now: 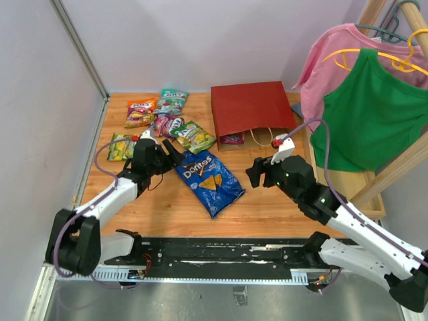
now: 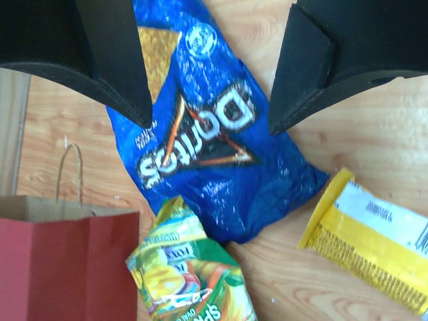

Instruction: Take the snacks out of the paper bag

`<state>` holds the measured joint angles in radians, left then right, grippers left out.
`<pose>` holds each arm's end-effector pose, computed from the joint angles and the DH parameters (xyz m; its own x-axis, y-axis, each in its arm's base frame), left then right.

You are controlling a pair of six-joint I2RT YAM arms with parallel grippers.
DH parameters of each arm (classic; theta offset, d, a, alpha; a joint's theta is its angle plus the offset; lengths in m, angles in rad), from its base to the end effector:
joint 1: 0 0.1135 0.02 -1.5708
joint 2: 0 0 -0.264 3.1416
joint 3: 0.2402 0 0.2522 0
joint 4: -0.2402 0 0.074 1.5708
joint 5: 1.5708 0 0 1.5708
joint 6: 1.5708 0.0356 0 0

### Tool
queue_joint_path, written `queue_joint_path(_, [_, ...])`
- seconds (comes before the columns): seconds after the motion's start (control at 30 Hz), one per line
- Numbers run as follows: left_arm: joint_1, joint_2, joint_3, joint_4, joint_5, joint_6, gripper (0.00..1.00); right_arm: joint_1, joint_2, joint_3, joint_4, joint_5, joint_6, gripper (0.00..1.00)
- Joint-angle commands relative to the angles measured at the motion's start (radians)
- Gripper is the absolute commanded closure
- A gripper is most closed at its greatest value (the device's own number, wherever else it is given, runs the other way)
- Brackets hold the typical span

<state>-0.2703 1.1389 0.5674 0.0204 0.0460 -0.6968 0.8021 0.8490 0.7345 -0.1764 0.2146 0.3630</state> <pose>0.2321 -0.0660 0.2139 -0.5824 -0.5039 -0.6379 -0.0903 0.8200 -0.5652 0.1445 0.1385 0.3121 -0.3854 0.1005 -0.9172 -0.4532 0.8453 0.2831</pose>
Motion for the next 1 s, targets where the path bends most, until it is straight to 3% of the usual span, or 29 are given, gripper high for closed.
queue_joint_path(0.0, [0.007, 0.164, 0.106, 0.158, -0.041, 0.049, 0.26, -0.002, -0.094, -0.017, -0.047, 0.056, 0.010, 0.25])
queue_joint_path(0.3, [0.025, 0.557, 0.395, 0.115, -0.085, 0.141, 0.33, -0.004, -0.163, -0.097, -0.077, 0.057, 0.034, 0.25])
queue_joint_path(0.47, [0.029, 0.662, 0.484, 0.059, -0.157, 0.167, 0.34, -0.004, -0.210, -0.098, -0.115, 0.109, 0.006, 0.24])
queue_joint_path(0.7, [0.034, 0.746, 0.532, 0.084, -0.146, 0.154, 0.34, -0.006, -0.205, -0.106, -0.111, 0.120, -0.018, 0.23])
queue_joint_path(0.77, [0.034, 0.775, 0.563, 0.072, -0.132, 0.152, 0.38, -0.005, -0.194, -0.108, -0.111, 0.124, -0.024, 0.23])
queue_joint_path(0.9, [0.034, 0.797, 0.596, 0.080, -0.108, 0.145, 0.58, -0.006, -0.188, -0.110, -0.111, 0.131, -0.032, 0.23])
queue_joint_path(0.97, [0.034, 0.800, 0.614, 0.079, -0.109, 0.142, 0.60, -0.005, -0.191, -0.113, -0.111, 0.135, -0.037, 0.23])
